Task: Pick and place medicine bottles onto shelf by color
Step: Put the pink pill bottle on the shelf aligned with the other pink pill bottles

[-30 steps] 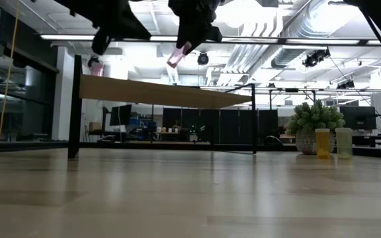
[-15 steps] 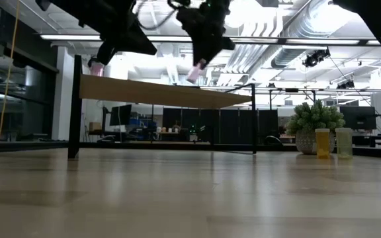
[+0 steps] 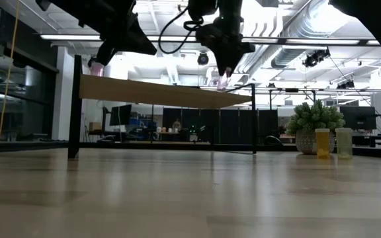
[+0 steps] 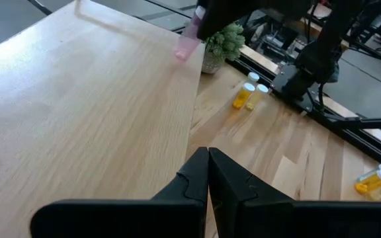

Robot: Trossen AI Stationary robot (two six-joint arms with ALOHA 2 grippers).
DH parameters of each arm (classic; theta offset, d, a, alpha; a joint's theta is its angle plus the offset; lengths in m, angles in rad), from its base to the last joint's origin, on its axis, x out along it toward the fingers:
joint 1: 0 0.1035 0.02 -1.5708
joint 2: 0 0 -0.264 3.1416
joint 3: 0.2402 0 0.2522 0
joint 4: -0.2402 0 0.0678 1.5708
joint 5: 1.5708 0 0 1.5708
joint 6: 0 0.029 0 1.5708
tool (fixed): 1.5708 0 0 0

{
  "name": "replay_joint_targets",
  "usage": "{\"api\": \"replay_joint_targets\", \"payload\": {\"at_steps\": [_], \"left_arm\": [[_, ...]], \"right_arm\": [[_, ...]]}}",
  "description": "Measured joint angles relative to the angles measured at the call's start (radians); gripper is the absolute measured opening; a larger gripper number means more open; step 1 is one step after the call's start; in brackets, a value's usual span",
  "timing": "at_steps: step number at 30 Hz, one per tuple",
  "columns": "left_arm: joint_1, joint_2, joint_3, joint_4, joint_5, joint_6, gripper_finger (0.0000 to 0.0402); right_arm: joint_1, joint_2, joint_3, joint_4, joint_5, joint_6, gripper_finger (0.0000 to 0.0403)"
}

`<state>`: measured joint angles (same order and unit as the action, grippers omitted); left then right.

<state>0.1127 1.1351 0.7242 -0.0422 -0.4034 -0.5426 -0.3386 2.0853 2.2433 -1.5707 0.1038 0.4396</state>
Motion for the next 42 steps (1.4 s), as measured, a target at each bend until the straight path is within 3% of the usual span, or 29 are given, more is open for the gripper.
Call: {"api": "replay_joint_targets", "payload": {"at_steps": [5, 23, 42], "left_arm": [[0.0, 0.0, 0.0, 0.0, 0.0, -0.004, 0.0], [0.0, 0.0, 0.0, 0.0, 0.001, 0.003, 0.0], [0.0, -0.001, -0.001, -0.001, 0.061, -0.004, 0.0]], "right_arm": [[0.005, 0.0, 0.0, 0.0, -0.066, 0.002, 0.0113], [0.005, 0.003, 0.0, 0.0, -0.078, -0.029, 0.0113], [0.005, 0.003, 0.0, 0.0, -0.044, -0.037, 0.0147]]}}
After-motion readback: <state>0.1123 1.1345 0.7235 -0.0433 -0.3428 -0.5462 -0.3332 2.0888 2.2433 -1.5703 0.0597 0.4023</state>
